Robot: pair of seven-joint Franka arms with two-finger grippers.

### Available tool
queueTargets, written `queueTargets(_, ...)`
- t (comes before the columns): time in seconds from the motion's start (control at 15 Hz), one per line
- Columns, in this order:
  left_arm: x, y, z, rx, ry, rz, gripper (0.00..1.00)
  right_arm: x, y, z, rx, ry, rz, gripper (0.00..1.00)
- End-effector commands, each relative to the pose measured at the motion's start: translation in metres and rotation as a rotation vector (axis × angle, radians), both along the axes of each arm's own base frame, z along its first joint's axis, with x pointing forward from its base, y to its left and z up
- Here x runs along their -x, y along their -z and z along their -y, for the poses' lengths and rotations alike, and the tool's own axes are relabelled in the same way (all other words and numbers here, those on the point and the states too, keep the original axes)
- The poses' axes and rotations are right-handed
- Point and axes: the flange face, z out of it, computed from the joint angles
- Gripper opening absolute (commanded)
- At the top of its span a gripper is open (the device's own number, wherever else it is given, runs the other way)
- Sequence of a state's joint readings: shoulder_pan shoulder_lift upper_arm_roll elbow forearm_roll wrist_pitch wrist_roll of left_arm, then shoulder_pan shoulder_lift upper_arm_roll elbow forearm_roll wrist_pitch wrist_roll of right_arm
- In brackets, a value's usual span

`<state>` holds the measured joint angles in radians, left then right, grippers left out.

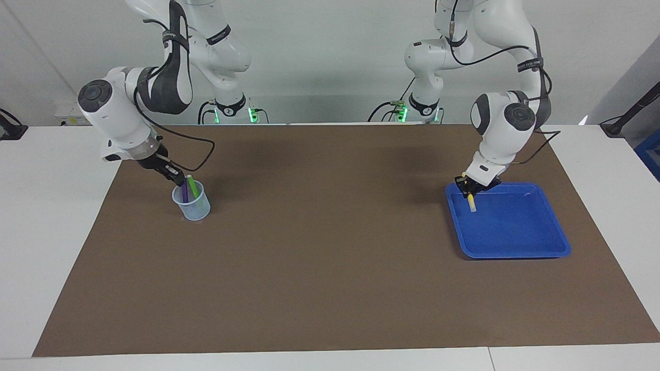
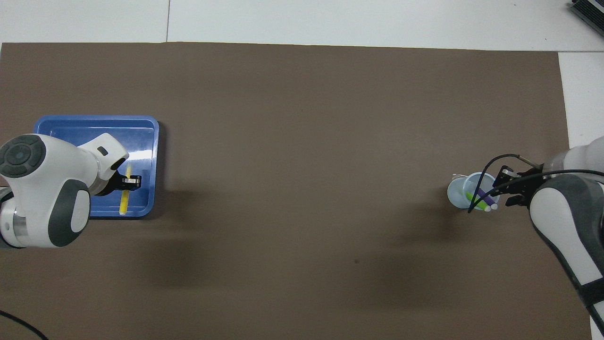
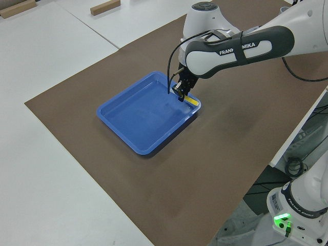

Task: Right arm passes pens to left for tray arrangement
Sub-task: 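Lower the yellow pen into the tray and open the left gripper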

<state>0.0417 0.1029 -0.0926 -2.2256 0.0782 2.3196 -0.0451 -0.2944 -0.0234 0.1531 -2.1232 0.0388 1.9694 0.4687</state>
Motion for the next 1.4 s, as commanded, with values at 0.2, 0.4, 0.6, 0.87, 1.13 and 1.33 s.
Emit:
queueTargets(0.2,-0.033,0.024,-0.014,-0.013,0.008,0.035,0.0,0.006,0.017,-0.003,0.021,0.041,-0.011,0.45)
queueTargets(0.4,-0.037,0.036,-0.014,-0.01,0.021,0.056,0.0,0.01,0.023,-0.003,0.019,0.045,-0.024,0.45)
queueTargets(0.6,-0.038,0.036,-0.01,-0.022,0.048,0.064,0.21,0.011,0.024,-0.003,0.019,0.045,-0.028,0.45)
queueTargets(0.87,-0.036,0.037,0.0,-0.019,0.044,0.048,0.67,0.013,0.026,-0.006,0.019,0.04,-0.034,0.45)
queueTargets(1.13,-0.037,0.035,0.001,-0.013,0.038,0.051,0.79,0.009,0.022,-0.018,0.019,0.021,-0.037,0.49)
queueTargets(1.33,-0.042,0.02,-0.001,-0.005,0.018,0.037,0.86,0.01,0.014,-0.035,0.006,0.012,-0.079,0.49)
